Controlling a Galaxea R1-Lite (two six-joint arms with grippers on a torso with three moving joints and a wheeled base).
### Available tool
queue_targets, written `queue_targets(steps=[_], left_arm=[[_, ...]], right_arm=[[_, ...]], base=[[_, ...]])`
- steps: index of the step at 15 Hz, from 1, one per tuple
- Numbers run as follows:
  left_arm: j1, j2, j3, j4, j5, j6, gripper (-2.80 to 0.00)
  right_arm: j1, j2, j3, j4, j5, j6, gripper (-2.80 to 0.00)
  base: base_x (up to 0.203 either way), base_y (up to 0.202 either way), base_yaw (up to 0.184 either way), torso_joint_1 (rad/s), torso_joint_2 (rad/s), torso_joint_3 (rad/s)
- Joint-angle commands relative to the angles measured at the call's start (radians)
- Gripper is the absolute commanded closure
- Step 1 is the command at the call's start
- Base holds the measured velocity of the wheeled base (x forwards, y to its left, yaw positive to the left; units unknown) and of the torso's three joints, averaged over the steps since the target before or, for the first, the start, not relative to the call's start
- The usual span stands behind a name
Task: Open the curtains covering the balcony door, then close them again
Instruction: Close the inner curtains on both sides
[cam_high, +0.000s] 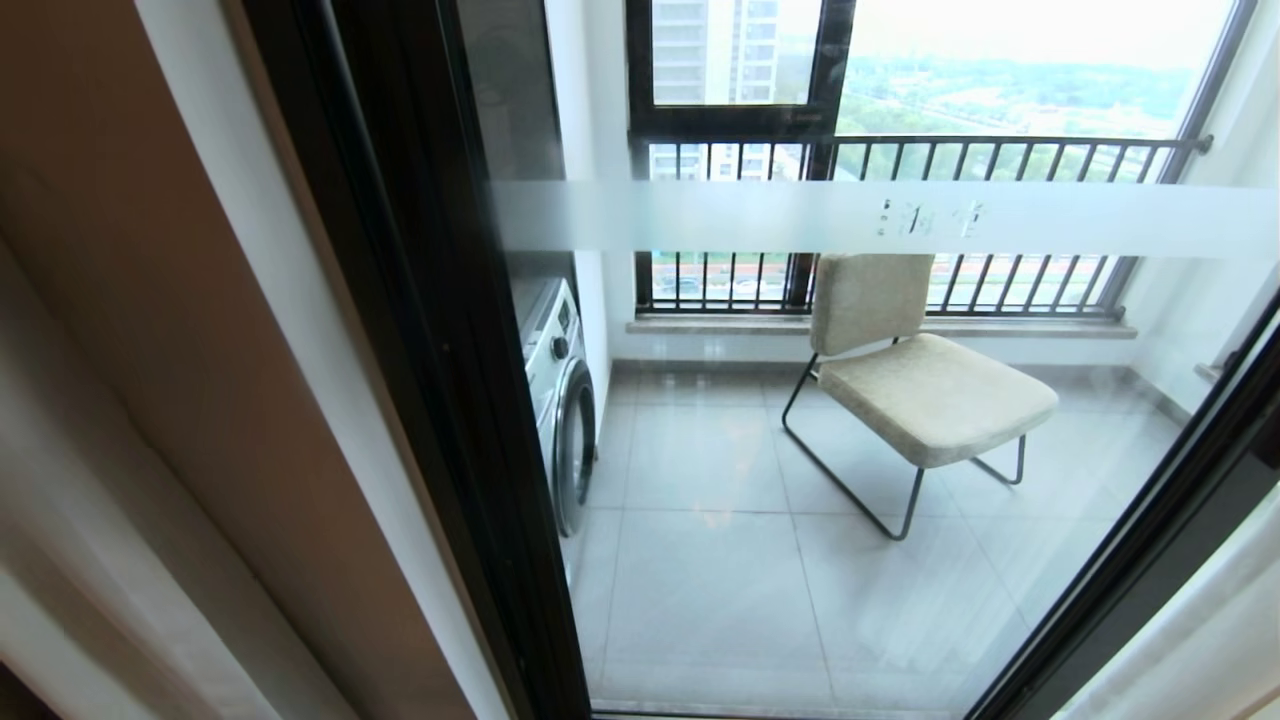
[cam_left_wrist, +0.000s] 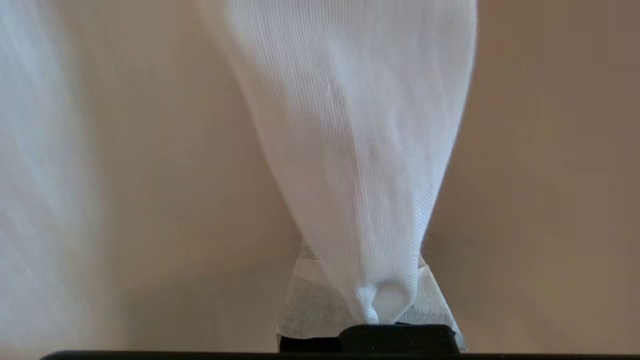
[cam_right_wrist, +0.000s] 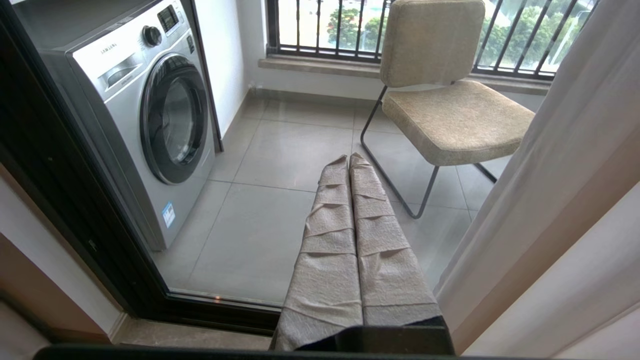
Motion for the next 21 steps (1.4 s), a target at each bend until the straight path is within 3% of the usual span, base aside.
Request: queue_targets(steps=[1, 5, 8, 21], left_arm=[[-0.006, -0.035, 0.006, -0.003, -0.022, -0.017, 0.00], [-0.019, -0.087, 0.029, 0.002, -0.044, -0.034, 0.00], [-0.075, -0.121, 0.045, 0.002, -0.045, -0.058, 0.00], [-0.520, -0.224, 0.090, 0.011, -0.032, -0.057, 0.00]], right_arm=[[0.001, 0.000, 0.000, 0.000, 0.001, -0.001, 0.00], [0.001, 0.000, 0.000, 0.000, 0.001, -0.001, 0.00], [0.001, 0.000, 0.000, 0.000, 0.001, -0.001, 0.00], [0.001, 0.000, 0.000, 0.000, 0.001, -0.001, 0.00]], base=[[0.000, 0.000, 0.000, 0.000, 0.00, 0.000], [0.000, 0.000, 0.000, 0.000, 0.00, 0.000], [0.000, 0.000, 0.000, 0.000, 0.00, 0.000], [0.000, 0.000, 0.000, 0.000, 0.00, 0.000]])
